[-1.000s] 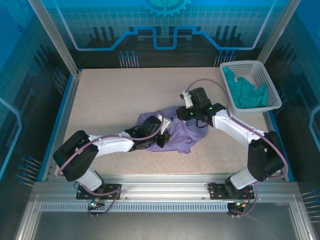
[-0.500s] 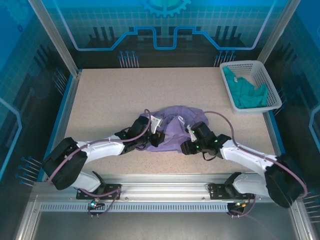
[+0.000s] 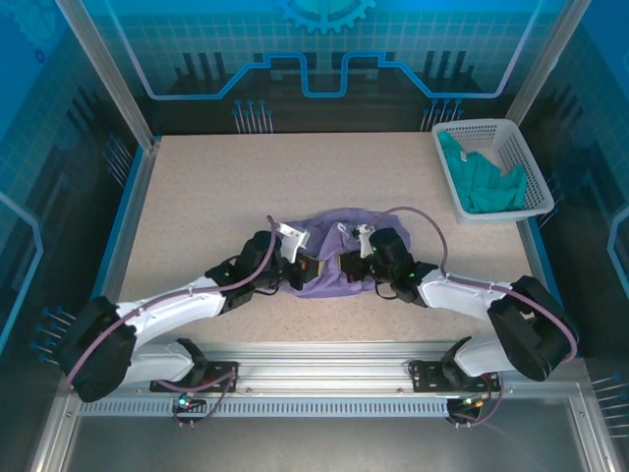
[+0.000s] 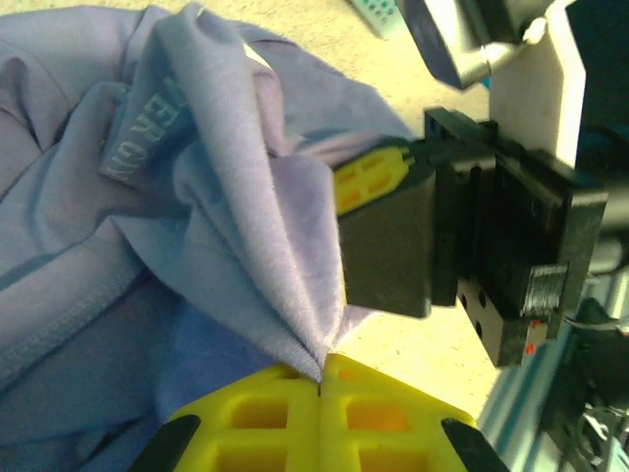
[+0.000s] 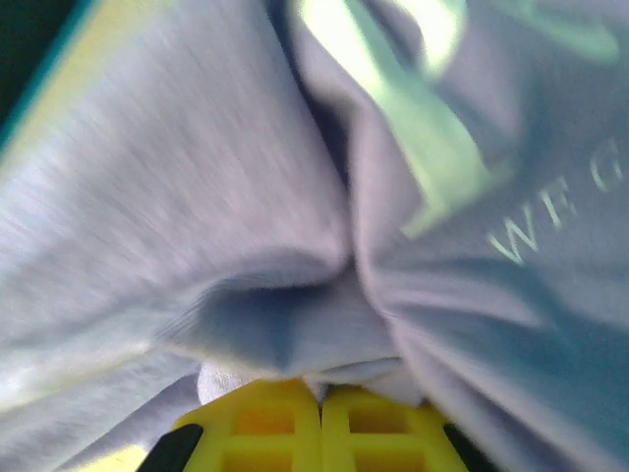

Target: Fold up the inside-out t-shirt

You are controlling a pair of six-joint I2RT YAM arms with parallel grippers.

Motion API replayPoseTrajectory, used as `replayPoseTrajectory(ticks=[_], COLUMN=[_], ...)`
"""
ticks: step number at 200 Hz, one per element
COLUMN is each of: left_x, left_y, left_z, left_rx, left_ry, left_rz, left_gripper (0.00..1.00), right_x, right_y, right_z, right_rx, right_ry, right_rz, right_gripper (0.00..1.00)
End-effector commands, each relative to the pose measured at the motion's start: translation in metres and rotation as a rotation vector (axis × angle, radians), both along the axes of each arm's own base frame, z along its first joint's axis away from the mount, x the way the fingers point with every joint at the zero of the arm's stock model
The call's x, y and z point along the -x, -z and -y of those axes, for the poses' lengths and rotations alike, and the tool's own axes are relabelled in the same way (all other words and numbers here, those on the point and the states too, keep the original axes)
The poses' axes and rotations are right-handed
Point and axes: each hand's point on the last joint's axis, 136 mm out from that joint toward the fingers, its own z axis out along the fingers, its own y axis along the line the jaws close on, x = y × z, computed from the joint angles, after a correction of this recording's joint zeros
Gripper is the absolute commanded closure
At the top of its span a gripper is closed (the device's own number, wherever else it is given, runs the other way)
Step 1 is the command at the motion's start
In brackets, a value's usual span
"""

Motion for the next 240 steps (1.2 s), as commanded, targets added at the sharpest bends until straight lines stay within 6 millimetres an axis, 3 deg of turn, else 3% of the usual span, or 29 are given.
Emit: replayPoseTrajectory(ticks=[1,38,59,72,98,138,172,210,231,240], left_x=[0.012,0.011,0.012,0.008,-0.005,-0.022,-0.029,-0.046,-0.052,-0.054], left_y=[-0.031,-0.085,-0.101,-0.100,-0.094,-0.089,-0.085,-0.067,-0.067,-0.065], left_z=[0.000,-0.024,-0.032,-0.035,-0.045,-0.058,-0.038,-0.033,-0.026,-0.024], left_rx=[0.128,0.337,0.400,0.390,0.316,0.193,0.147,0.084,0.102,0.112], left_ry=[0.031,-0.032,-0.044,-0.068,-0.140,-0.221,-0.130,-0.144,-0.129,-0.125], left_rz=[0.007,0.056,0.064,0.064,0.092,0.176,0.171,0.145,0.149,0.151], left_gripper=[1.00,1.00,1.00,1.00,0.64,0.28,0.22,0.19,0.21,0.26], right_x=[-0.009,-0.006,-0.003,-0.003,-0.002,0.003,0.006,0.009,0.010,0.011], right_y=[-0.068,-0.115,-0.139,-0.152,-0.160,-0.159,-0.160,-0.161,-0.158,-0.158], right_z=[-0.021,-0.031,-0.037,-0.041,-0.049,-0.051,-0.052,-0.050,-0.049,-0.049], right_rx=[-0.207,-0.364,-0.427,-0.456,-0.462,-0.453,-0.455,-0.442,-0.433,-0.432], right_ry=[-0.089,-0.139,-0.155,-0.164,-0.180,-0.194,-0.206,-0.211,-0.209,-0.212], right_rz=[0.240,0.438,0.539,0.583,0.604,0.598,0.598,0.601,0.597,0.598], right_gripper=[0.96,0.99,0.99,1.00,1.00,1.00,1.00,1.00,1.00,1.00])
